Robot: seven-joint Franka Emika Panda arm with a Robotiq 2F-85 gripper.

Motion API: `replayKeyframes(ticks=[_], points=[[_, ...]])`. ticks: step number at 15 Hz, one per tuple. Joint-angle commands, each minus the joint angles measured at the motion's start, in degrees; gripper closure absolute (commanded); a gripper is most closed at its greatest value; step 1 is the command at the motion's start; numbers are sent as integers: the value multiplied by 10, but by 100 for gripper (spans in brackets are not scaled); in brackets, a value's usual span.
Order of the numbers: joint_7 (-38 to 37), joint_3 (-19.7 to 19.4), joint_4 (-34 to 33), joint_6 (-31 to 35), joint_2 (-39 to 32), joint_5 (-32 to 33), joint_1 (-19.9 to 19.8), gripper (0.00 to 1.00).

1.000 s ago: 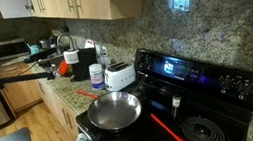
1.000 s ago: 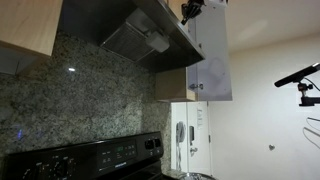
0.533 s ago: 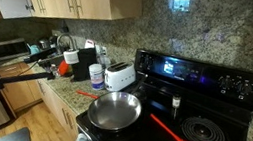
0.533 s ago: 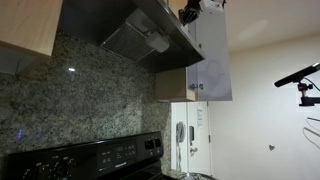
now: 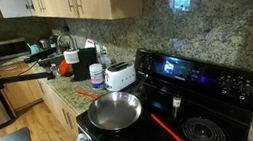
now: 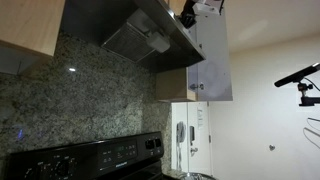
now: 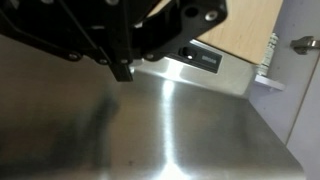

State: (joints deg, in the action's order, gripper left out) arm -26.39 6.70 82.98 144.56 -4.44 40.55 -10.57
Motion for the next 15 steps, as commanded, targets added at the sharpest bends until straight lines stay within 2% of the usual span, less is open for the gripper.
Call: replayKeyframes(ticks=[1, 7, 10, 13, 15], points=[[26, -17, -30, -37, 6, -46, -22, 98], [13, -51, -64, -5, 7, -95, -54, 98], [17, -43, -62, 43, -9, -155, -53, 98], [57, -24, -67, 95, -24, -247, -53, 99], [86, -12, -77, 91, -30, -287, -54, 99]])
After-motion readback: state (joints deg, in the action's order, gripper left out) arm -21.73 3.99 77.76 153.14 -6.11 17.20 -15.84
